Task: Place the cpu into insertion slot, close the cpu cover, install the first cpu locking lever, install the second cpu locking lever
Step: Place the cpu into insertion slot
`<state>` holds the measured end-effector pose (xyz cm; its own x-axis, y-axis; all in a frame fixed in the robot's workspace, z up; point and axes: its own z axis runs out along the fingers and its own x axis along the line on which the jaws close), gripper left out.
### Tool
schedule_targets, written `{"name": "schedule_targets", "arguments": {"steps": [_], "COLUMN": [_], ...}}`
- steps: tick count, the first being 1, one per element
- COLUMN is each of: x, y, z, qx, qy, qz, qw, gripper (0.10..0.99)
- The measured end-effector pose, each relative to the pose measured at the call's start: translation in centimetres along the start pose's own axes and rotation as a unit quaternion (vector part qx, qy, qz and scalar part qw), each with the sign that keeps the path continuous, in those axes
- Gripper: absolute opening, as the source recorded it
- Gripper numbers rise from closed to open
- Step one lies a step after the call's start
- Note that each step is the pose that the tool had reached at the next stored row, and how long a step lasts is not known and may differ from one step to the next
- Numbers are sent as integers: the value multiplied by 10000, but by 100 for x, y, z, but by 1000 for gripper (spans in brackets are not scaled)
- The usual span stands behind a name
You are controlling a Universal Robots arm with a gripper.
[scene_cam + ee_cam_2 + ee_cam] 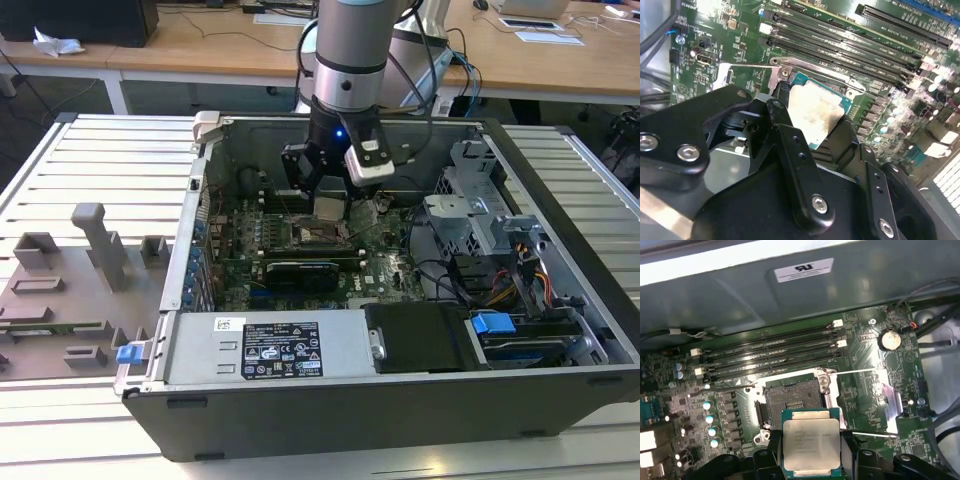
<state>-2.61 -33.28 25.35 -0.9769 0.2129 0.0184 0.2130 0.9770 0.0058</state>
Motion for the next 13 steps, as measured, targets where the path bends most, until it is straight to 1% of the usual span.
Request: {"name": "schedule_targets", "arguments": {"steps": [2, 4, 6, 8, 13], "x": [0, 0, 0, 0, 0], "y": [0, 0, 0, -1, -1], "z": [0, 1, 2, 3, 6], "qx": [-2, -5, -7, -10, -14], "qy": [0, -1, -2, -3, -5], "qz": [101, 289, 403, 558, 821], "qw": [9999, 9996, 9992, 9984, 9966], "gripper": [545, 545, 545, 545, 545]}}
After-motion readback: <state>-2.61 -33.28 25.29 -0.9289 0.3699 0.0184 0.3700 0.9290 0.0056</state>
